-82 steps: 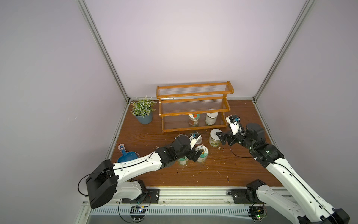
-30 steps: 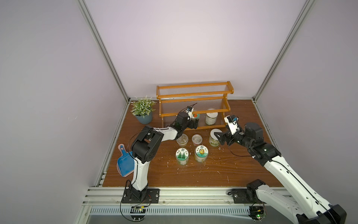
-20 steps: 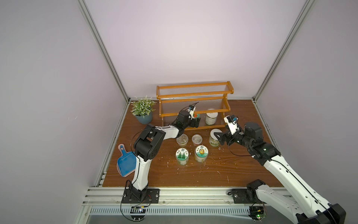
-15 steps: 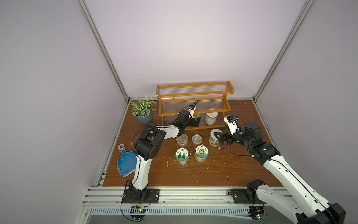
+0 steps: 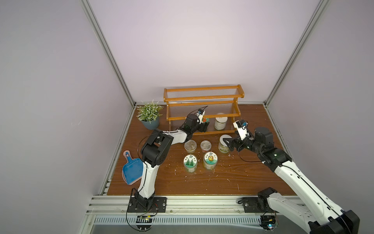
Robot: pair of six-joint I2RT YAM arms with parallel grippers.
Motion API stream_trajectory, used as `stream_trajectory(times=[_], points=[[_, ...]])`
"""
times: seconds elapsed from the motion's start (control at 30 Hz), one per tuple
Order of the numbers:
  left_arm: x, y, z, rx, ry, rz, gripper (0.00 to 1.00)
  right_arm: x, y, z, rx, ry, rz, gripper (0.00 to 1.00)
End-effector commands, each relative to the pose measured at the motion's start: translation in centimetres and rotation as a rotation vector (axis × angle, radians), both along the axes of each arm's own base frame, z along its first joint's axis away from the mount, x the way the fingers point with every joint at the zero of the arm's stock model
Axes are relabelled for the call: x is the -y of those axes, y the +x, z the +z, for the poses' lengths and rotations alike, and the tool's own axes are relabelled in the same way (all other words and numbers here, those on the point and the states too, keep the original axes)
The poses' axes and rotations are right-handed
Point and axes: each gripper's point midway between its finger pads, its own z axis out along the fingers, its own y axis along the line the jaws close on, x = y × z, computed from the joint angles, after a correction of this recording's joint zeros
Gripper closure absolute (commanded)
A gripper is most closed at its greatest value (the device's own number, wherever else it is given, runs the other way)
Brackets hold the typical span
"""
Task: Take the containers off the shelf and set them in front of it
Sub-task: 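Pick up a container from the shelf.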
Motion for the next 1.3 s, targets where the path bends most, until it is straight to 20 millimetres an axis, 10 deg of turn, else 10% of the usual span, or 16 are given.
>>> stream_trajectory(times=[0.0, 0.9, 1.27], points=[[-0.5, -0.2, 2.0, 0.039, -0.017, -0.017, 0.15, -0.4, 0.2, 1.1, 0.034, 0.033, 0.02, 0.01], [0.0, -9.7, 7.5, 0.015, -0.045, -0.127, 0.16, -0.4, 0.0, 1.3, 0.041, 0.043, 0.026, 0.01], [0.3, -17.5, 11.2, -0.012, -0.037, -0.234, 0.17, 0.8, 0.5, 1.0, 0.037, 0.007, -0.04, 0.01]])
